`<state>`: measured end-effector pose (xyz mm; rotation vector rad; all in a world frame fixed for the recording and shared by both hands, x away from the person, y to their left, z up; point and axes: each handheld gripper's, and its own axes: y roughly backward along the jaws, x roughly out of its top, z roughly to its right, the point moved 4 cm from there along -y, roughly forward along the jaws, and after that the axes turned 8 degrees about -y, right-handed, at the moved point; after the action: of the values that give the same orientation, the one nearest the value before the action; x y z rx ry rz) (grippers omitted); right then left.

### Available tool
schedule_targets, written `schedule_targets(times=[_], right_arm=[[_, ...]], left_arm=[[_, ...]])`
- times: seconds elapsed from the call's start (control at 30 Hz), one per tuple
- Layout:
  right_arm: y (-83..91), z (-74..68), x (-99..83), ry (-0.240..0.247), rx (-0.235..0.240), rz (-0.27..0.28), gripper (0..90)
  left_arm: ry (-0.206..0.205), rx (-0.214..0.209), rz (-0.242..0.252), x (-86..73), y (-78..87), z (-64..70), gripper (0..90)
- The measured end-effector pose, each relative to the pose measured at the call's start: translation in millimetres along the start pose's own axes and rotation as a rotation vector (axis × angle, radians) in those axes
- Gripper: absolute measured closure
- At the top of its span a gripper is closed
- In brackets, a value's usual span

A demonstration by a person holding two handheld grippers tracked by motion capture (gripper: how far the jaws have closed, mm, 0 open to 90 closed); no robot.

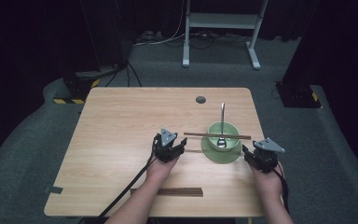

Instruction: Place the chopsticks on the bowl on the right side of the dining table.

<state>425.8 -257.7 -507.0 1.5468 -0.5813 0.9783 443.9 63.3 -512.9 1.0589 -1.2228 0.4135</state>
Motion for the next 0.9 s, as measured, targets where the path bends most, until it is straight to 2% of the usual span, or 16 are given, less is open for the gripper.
schedule_targets(times=[0.13, 0.23, 0.33, 0.4, 0.43, 0.57, 0.67, 0.73, 0.8, 0.9], right_arm=[[8.3, -10.8, -4.5, 0.004, 0.004, 0.005, 43.1], [13.4, -22.5, -8.3, -0.001, 0.032, -0.005, 38.6], [18.3, -39.3, -12.9, 0.034, 0.054, -0.008, 35.5], [20.7, -51.7, -16.4, 0.046, 0.083, -0.012, 33.3], [21.4, -58.2, -18.4, 0.042, 0.112, -0.016, 32.5], [23.6, -83.4, -25.1, 0.058, 0.184, -0.047, 31.1], [24.3, -97.7, -29.3, 0.049, 0.222, -0.066, 32.3], [23.3, -102.8, -32.1, 0.045, 0.224, -0.075, 32.6], [20.2, -103.8, -35.4, 0.046, 0.211, -0.09, 33.0], [13.4, -99.4, -41.8, 0.053, 0.174, -0.121, 34.9]], left_arm=[[-0.003, -0.034, -0.023, -6.4, 10.4, -6.8, 40.5], [0.006, -0.062, -0.058, -15.3, 20.3, -17.2, 32.8], [0.035, -0.1, -0.08, -27.9, 36.2, -32.0, 27.9], [0.028, -0.085, -0.097, -38.3, 51.0, -44.3, 25.0], [0.027, -0.076, -0.108, -43.8, 59.1, -51.5, 23.9], [0.044, -0.034, -0.139, -66.5, 96.2, -83.5, 18.8], [0.047, 0.041, -0.212, -85.2, 123.0, -106.2, 15.5], [0.044, 0.072, -0.231, -97.1, 141.6, -119.3, 15.4], [0.077, 0.085, -0.244, -109.1, 157.3, -131.9, 14.8], [0.105, 0.135, -0.272, -122.9, 175.0, -143.4, 15.5]])
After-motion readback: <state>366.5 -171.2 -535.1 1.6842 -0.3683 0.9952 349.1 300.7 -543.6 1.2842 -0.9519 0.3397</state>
